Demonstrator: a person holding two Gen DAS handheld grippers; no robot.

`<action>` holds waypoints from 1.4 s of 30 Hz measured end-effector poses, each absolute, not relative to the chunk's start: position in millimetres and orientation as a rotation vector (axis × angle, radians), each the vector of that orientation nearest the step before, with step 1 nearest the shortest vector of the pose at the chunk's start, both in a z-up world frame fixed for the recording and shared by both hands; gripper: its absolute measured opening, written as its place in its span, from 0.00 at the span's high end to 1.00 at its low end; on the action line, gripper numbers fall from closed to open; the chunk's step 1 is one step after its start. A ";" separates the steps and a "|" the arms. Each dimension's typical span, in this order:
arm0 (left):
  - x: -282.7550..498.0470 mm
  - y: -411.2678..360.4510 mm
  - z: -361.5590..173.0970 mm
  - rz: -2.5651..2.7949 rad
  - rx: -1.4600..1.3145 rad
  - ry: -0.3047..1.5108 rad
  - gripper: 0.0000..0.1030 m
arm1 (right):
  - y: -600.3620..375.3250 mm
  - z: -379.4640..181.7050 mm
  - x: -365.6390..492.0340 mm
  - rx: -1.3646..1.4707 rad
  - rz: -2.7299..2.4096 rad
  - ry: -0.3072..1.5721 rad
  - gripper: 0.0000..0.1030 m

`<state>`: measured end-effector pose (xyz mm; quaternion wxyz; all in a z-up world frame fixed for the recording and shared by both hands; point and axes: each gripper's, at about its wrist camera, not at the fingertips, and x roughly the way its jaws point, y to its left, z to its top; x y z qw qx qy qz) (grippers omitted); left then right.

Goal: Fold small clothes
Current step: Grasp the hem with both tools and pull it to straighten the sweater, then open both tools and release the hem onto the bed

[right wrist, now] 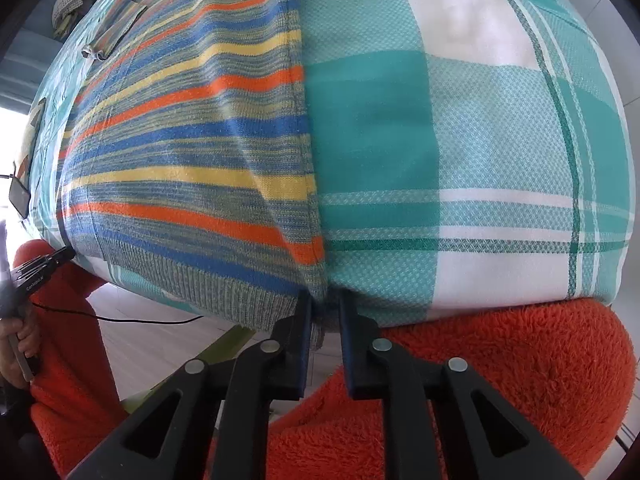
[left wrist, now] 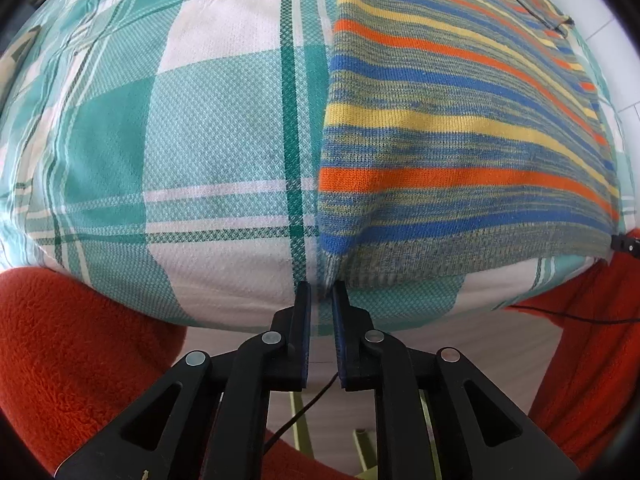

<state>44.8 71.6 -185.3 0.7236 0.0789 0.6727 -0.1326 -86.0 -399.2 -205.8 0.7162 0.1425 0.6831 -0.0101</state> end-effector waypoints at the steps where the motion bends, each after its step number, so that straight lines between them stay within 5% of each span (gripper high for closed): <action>1: 41.4 77.7 -182.1 -0.282 0.178 1.477 0.81 | -398.4 -202.7 -88.2 0.317 -0.022 1.511 0.73; 11: 65.3 96.0 -84.0 -0.240 0.149 1.123 0.39 | -406.6 -92.6 -71.0 0.255 -0.034 1.173 0.69; 16: 87.0 32.1 -106.2 -0.352 0.128 1.081 0.39 | -382.3 -86.4 -4.1 0.317 0.182 1.015 0.69; 21: 53.7 -14.8 -159.4 -0.360 0.328 1.191 0.40 | -379.8 -165.5 36.2 0.380 0.157 1.154 0.69; 24: 28.3 -6.6 -155.1 -0.364 0.454 1.148 0.38 | -403.4 -196.7 9.5 0.411 0.084 1.206 0.84; 26: 19.6 3.2 -147.9 -0.357 0.472 1.163 0.38 | -415.9 -192.5 -13.0 0.431 0.070 1.221 0.85; 30: 19.2 3.7 -118.3 -0.371 0.400 1.092 0.38 | -413.1 -156.6 -34.0 0.233 0.013 1.252 0.79; 36: 48.7 -30.8 -109.9 -0.397 0.276 0.984 0.24 | -402.9 -104.7 -6.1 0.185 0.157 1.082 0.78; 42: 47.8 -46.2 -160.7 -0.422 0.373 1.024 0.23 | -398.3 -140.5 48.4 0.122 0.264 1.057 0.70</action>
